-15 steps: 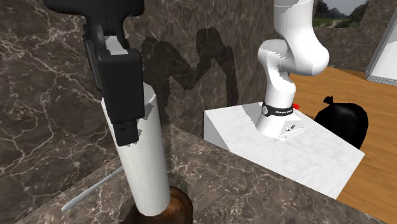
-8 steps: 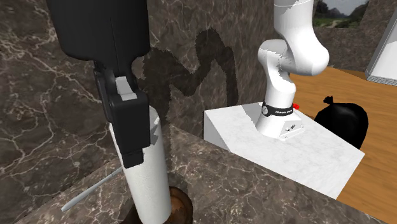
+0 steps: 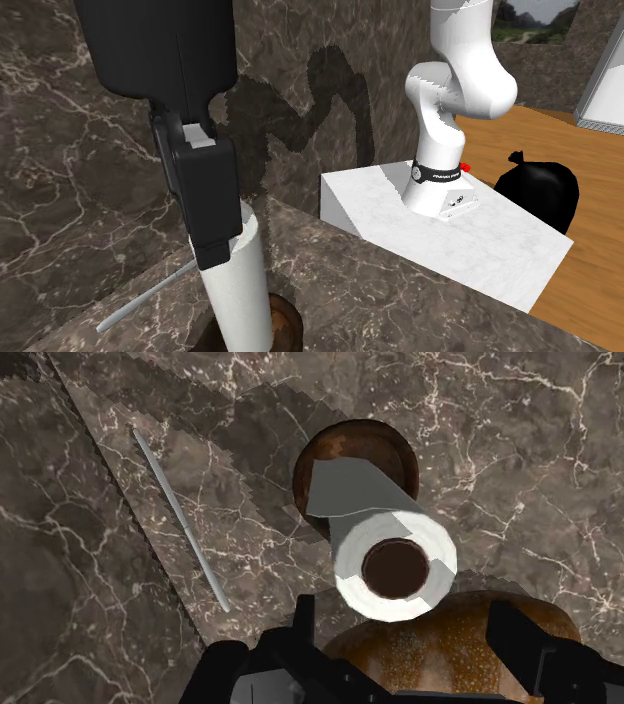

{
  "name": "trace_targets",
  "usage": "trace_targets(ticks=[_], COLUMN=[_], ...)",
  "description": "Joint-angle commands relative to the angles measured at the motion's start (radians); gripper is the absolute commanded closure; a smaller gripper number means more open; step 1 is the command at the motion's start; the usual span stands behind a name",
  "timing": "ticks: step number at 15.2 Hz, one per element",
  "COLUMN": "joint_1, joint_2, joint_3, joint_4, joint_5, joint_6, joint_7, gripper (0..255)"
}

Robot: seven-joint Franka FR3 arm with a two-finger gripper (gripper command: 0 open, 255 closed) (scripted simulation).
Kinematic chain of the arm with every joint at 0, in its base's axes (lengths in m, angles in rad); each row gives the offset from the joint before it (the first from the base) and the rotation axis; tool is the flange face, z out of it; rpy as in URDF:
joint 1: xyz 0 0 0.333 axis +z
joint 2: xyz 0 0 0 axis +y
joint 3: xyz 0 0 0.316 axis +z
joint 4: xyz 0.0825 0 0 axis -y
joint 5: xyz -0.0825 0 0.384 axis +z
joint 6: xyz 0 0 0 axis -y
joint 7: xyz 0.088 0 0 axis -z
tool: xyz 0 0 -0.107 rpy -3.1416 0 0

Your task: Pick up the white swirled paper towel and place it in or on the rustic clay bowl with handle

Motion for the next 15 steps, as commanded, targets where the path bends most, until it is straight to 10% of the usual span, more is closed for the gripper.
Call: trace_targets(ticks=[1,15], joint_1=[0.000,0.015], joint_2=[0.000,0.008], joint_3=[0.000,0.004], joint_4=[0.000,0.139], joint_5=[0.000,-0.001], joint_6=[0.000,-0.131], joint_7=[0.000,-0.005], gripper=[0,0])
